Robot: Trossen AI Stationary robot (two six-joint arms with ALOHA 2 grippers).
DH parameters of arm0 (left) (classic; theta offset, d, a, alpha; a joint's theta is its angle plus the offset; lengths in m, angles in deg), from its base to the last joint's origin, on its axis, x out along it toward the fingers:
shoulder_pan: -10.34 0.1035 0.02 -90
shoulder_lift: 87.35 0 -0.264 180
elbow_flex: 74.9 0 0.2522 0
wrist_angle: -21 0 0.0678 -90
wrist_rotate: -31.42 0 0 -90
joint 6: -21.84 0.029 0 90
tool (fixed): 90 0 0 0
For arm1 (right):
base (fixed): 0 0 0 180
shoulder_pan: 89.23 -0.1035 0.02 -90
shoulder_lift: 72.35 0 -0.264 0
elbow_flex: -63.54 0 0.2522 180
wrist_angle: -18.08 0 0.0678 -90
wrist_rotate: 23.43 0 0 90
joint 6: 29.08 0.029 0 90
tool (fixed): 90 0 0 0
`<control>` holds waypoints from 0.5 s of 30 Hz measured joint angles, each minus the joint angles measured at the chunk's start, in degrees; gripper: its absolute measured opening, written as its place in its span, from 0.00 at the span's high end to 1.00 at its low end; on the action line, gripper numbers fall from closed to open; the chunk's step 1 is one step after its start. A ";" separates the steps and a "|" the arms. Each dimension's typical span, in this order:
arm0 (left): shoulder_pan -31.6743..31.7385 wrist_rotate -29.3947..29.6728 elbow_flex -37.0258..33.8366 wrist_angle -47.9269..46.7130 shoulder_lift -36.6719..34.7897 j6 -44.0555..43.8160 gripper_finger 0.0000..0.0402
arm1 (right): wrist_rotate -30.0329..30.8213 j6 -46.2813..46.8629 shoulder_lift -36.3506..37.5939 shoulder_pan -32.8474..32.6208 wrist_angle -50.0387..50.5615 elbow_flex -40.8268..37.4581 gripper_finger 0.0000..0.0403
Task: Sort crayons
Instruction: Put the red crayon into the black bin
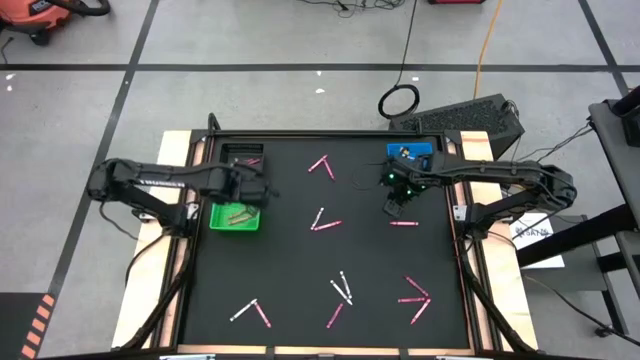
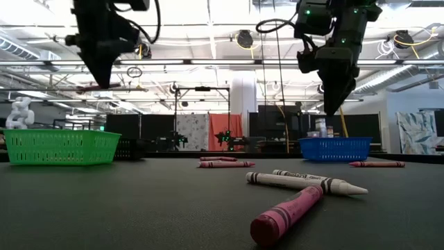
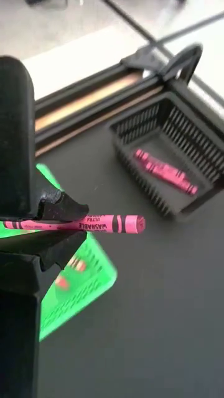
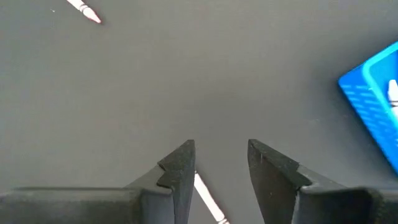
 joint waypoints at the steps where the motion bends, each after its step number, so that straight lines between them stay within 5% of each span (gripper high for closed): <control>1: 1.68 0.31 0.00 0.19 0.00 2.00 0.98 | 0.00 0.39 0.00 -0.50 0.00 0.00 0.67; 15: 23.21 -2.78 0.00 11.69 0.02 31.61 0.98 | 4.75 0.58 0.00 -3.10 0.00 -0.04 0.67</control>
